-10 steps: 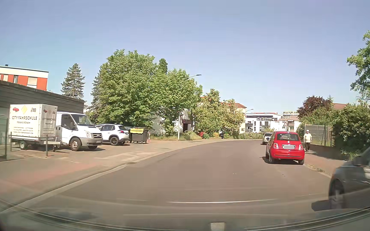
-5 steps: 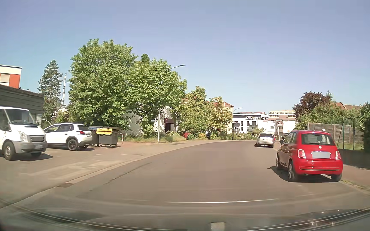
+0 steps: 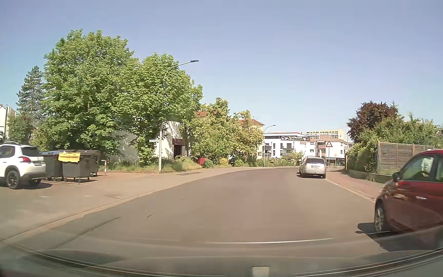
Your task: Follow the waypoints while adhering to traffic rules and regulations
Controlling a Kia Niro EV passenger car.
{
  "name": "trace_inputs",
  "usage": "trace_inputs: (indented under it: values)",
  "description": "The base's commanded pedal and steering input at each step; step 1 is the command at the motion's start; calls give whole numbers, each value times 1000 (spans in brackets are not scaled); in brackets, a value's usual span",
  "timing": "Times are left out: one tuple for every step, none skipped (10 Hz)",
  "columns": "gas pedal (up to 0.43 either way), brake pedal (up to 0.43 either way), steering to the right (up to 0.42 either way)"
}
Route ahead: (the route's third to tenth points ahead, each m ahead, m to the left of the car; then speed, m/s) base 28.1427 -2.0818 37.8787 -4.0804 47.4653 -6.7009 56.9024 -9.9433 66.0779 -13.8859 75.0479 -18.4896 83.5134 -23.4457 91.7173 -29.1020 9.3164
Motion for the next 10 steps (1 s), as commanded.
trace_inputs:
  values:
    - [59, 30, 53]
    - [59, 30, 51]
    - [59, 30, 49]
    - [59, 30, 46]
    - [59, 30, 46]
    - [59, 30, 45]
    - [59, 30, 46]
    - [59, 30, 45]
    - [59, 30, 44]
    - [59, 30, 41]
